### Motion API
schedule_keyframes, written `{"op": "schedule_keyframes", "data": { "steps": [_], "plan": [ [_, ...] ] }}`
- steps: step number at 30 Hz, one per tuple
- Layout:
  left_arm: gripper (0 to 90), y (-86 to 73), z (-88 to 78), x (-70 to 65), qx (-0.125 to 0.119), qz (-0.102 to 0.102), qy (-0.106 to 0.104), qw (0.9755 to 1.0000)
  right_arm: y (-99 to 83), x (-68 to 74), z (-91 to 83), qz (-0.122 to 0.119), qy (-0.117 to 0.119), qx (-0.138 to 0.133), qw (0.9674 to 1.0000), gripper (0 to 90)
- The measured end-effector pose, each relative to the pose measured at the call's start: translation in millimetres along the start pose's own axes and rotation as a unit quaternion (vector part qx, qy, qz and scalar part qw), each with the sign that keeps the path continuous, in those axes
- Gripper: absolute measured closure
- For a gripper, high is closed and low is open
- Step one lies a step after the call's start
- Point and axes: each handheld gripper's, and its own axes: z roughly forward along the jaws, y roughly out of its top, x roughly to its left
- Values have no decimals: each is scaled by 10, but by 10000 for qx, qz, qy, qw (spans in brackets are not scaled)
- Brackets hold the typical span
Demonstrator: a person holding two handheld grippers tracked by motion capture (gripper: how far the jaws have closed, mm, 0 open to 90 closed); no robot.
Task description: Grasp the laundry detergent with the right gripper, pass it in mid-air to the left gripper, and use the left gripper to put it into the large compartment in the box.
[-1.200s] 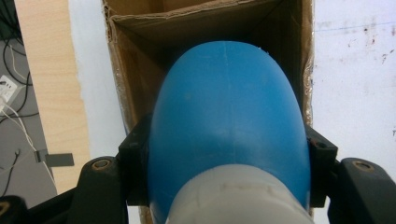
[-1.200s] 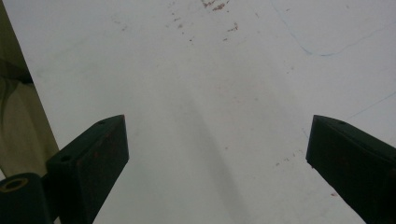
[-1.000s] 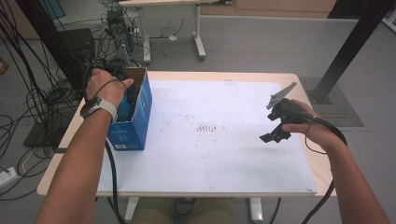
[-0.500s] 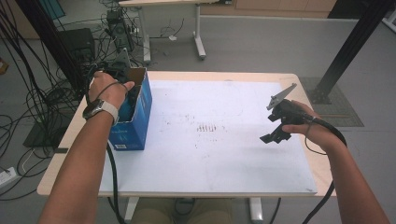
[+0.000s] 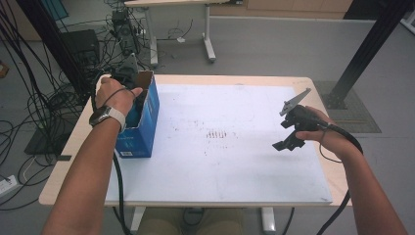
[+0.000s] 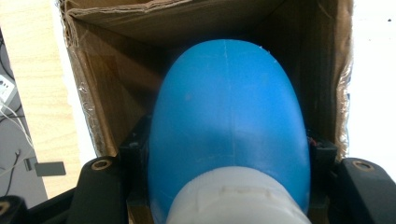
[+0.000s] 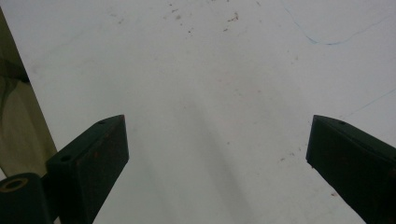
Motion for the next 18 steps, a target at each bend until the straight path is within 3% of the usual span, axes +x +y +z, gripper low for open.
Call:
{"op": "schedule_keyframes", "data": {
  "steps": [18],
  "plan": [
    [377,-1,126,4,9,10,1,10000,-2,-2,23,18,14,32,10000,55]
  ]
}}
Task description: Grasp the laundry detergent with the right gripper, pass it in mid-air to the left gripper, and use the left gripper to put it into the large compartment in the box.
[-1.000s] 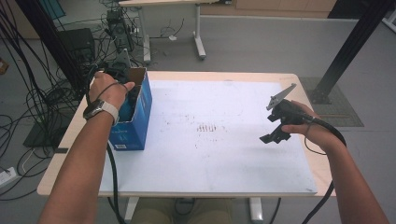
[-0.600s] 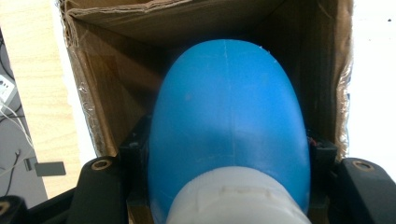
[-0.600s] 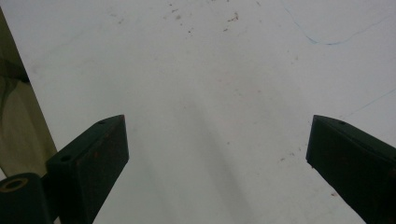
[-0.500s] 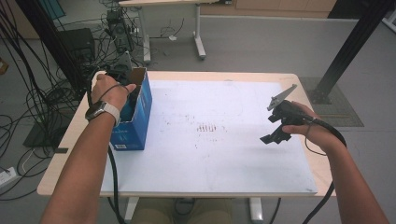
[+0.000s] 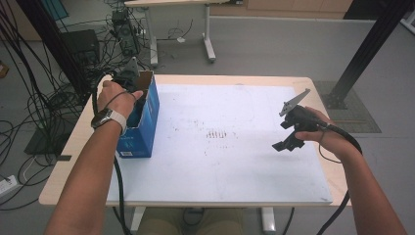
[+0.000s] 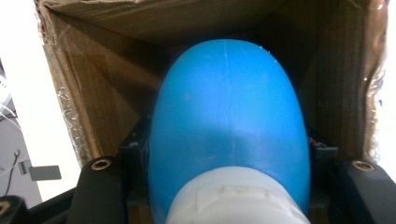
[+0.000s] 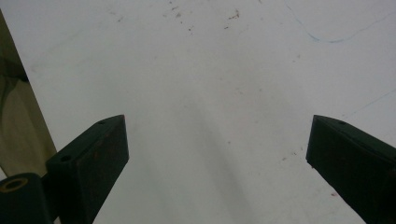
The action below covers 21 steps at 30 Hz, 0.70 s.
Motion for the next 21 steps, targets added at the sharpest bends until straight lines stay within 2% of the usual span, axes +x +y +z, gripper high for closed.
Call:
{"op": "schedule_keyframes", "data": {
  "steps": [21],
  "plan": [
    [376,-3,13,-3,-77,11,0,10000,-36,2,-6,25,-10,-13,10000,55]
  ]
}}
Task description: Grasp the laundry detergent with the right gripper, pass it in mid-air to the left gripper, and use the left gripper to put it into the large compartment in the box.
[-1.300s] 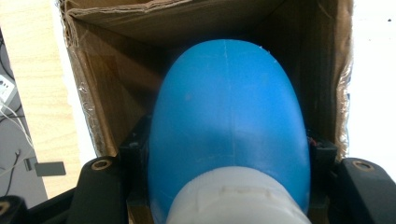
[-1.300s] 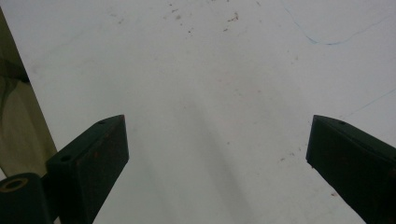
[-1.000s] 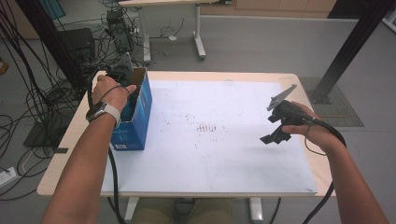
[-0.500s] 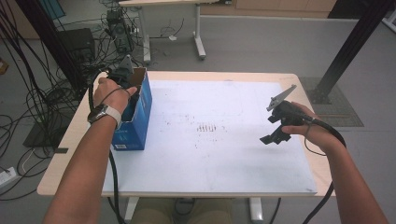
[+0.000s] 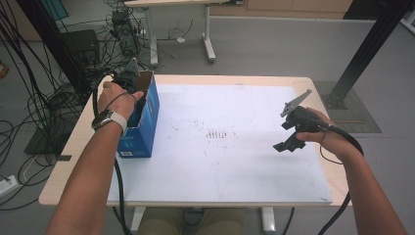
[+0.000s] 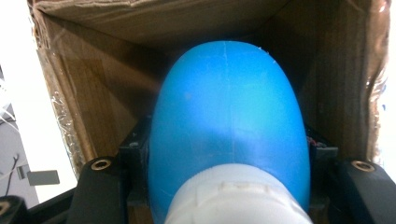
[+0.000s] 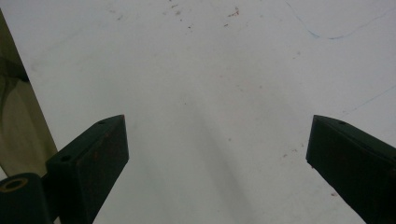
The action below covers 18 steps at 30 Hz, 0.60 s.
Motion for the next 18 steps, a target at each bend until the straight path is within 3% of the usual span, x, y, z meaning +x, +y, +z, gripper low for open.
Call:
{"op": "schedule_keyframes", "data": {
  "steps": [18],
  "plan": [
    [376,-5,4,6,-4,5,-17,10000,7,11,2,-13,6,-9,10000,55]
  ]
}}
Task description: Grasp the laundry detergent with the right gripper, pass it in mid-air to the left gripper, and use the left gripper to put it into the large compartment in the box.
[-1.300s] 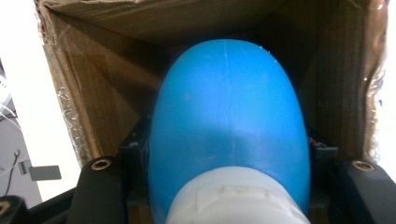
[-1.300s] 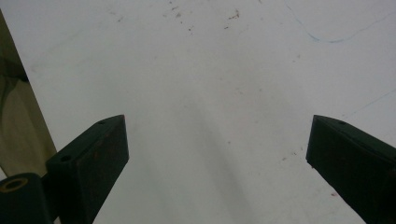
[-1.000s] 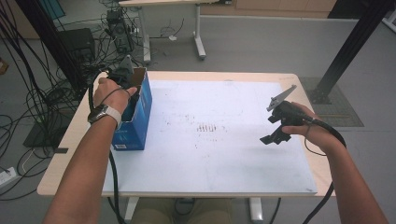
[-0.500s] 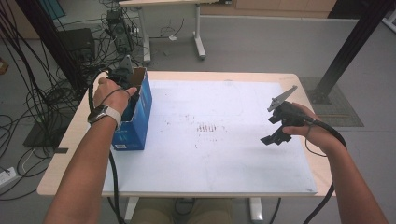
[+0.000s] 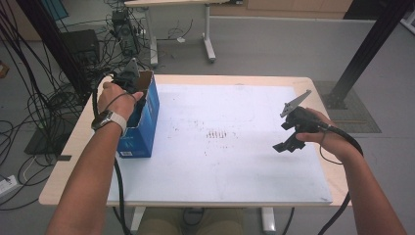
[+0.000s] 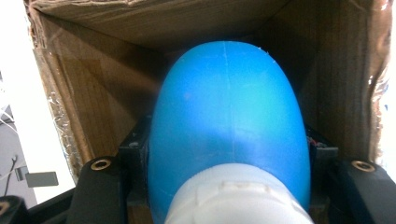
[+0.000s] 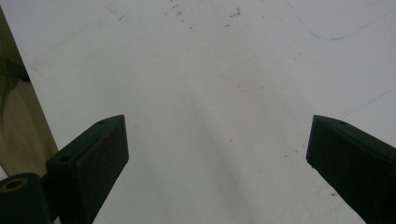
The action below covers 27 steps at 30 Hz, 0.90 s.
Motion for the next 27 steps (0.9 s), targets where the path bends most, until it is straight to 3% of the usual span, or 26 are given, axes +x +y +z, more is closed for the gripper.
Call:
{"op": "schedule_keyframes", "data": {
  "steps": [27],
  "plan": [
    [375,0,5,2,1,24,12,10000,-1,5,-14,8,-8,14,10000,55]
  ]
}}
